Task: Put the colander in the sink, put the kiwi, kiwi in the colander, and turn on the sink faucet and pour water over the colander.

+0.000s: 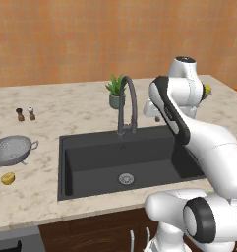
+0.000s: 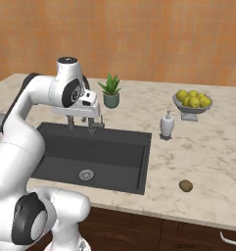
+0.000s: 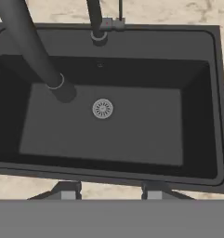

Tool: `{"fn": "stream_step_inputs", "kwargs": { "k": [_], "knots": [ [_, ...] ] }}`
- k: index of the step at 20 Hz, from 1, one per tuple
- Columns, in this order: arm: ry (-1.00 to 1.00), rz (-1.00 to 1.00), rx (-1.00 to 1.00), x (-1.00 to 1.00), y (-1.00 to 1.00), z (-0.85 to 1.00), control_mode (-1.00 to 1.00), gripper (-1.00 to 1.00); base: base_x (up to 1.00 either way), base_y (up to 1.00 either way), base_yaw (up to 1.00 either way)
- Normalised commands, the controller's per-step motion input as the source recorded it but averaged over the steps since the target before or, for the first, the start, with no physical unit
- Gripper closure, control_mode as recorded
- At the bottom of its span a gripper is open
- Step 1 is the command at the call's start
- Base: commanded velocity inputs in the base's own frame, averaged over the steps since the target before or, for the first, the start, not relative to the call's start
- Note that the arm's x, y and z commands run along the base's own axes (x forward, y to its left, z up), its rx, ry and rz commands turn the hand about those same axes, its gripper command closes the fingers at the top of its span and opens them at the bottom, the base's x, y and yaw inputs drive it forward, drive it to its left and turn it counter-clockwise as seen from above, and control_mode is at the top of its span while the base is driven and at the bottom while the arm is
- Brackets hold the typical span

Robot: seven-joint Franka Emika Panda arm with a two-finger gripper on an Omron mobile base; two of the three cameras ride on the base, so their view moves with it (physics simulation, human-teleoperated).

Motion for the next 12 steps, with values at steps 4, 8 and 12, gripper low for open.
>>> {"fn": "stream_step_inputs", "kwargs": {
  "k": [4,8,12],
  "knots": [
    [-0.01,0.0,0.0,-0.45,0.16,0.0,-1.0,-1.0,0.0,0.0,0.0],
    [0.0,0.04,0.0,-0.74,0.56,0.0,-1.0,-1.0,0.0,0.0,0.0],
    [0.0,0.05,0.0,-0.74,0.73,0.0,-1.0,-1.0,0.0,0.0,0.0]
  ]
}}
